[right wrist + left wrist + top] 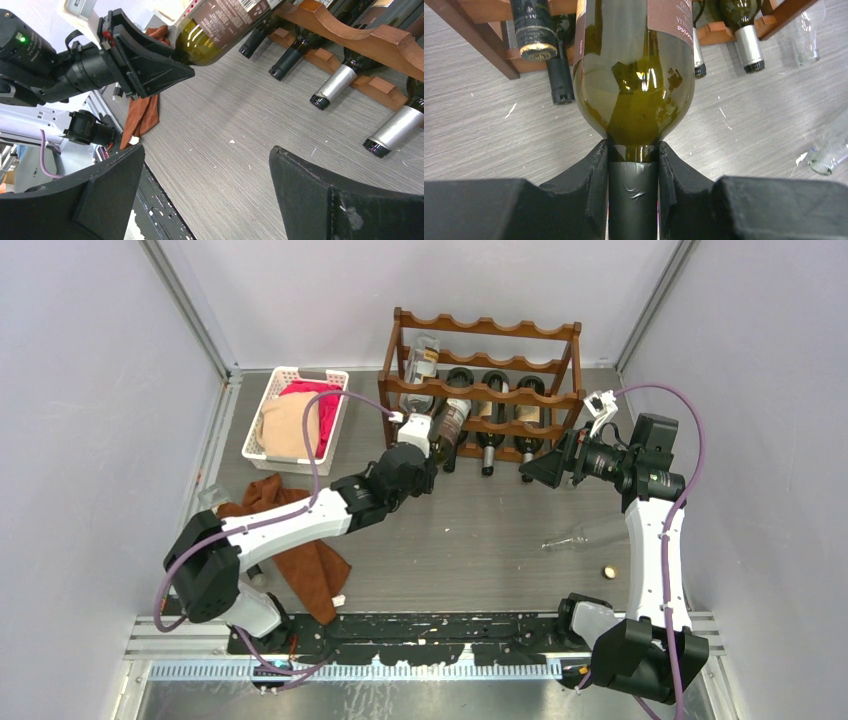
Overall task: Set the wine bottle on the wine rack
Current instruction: Place the wine bottle in the wine rack.
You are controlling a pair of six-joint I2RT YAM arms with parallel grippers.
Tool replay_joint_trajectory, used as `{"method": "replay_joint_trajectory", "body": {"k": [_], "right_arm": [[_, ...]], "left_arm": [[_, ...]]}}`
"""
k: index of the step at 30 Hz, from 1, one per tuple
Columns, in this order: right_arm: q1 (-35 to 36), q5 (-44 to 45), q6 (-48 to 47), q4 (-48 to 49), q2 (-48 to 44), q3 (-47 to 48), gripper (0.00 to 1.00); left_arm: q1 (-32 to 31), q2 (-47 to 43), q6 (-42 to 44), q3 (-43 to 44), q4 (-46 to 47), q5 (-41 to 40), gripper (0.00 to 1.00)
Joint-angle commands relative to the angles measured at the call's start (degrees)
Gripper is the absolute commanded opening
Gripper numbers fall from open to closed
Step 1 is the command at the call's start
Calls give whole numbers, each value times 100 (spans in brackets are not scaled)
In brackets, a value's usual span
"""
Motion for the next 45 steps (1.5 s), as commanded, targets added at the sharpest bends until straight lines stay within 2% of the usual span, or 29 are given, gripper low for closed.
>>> {"method": "replay_joint_trajectory", "body": {"k": [1, 9, 27, 45], "right_arm": [[-20, -3, -84, 115, -60, 152, 100], [-25, 4, -123, 67, -54, 162, 100], [-20, -58, -133, 51, -44, 156, 100], [-19, -72, -133, 37, -66, 162, 100]], "left_arm": [[80, 170, 83, 706, 1289, -483, 0], [136, 929, 261, 1383, 1380, -846, 0], [514, 2427, 452, 3093, 1233, -1097, 0], [555, 3228, 434, 3801, 1327, -1334, 0]]}}
